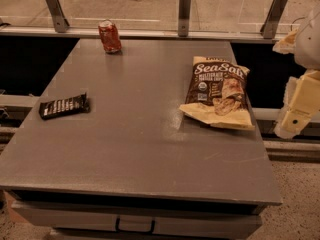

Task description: Move rxbar chocolate near brown chip bag

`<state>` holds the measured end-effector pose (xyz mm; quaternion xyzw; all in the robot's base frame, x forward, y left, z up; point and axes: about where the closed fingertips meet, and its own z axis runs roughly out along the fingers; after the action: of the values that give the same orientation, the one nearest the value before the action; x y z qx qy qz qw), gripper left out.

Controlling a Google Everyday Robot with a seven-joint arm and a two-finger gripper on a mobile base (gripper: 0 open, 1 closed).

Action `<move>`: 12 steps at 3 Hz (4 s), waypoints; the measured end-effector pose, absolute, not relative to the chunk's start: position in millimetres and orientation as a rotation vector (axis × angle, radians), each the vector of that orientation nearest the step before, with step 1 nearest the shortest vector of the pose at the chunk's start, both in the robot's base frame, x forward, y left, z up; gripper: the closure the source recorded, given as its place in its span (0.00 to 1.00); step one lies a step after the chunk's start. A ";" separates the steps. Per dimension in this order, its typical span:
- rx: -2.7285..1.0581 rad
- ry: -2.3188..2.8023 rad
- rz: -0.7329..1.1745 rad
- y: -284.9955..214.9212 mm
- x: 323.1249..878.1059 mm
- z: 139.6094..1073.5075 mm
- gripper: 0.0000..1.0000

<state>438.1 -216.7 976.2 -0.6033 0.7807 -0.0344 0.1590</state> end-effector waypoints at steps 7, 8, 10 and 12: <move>-2.030 1.615 0.332 0.2 476.8 931.4 0.00; -2.027 1.553 0.405 11.1 480.1 926.6 0.00; -2.062 1.328 0.574 119.8 502.0 901.9 0.00; -1.992 1.297 0.593 177.2 542.1 887.3 0.00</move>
Offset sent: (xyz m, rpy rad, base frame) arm 0.0110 0.0082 -0.0117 0.0666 0.0184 0.0198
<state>542.1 177.2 887.3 -0.7648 0.4982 0.2278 0.3390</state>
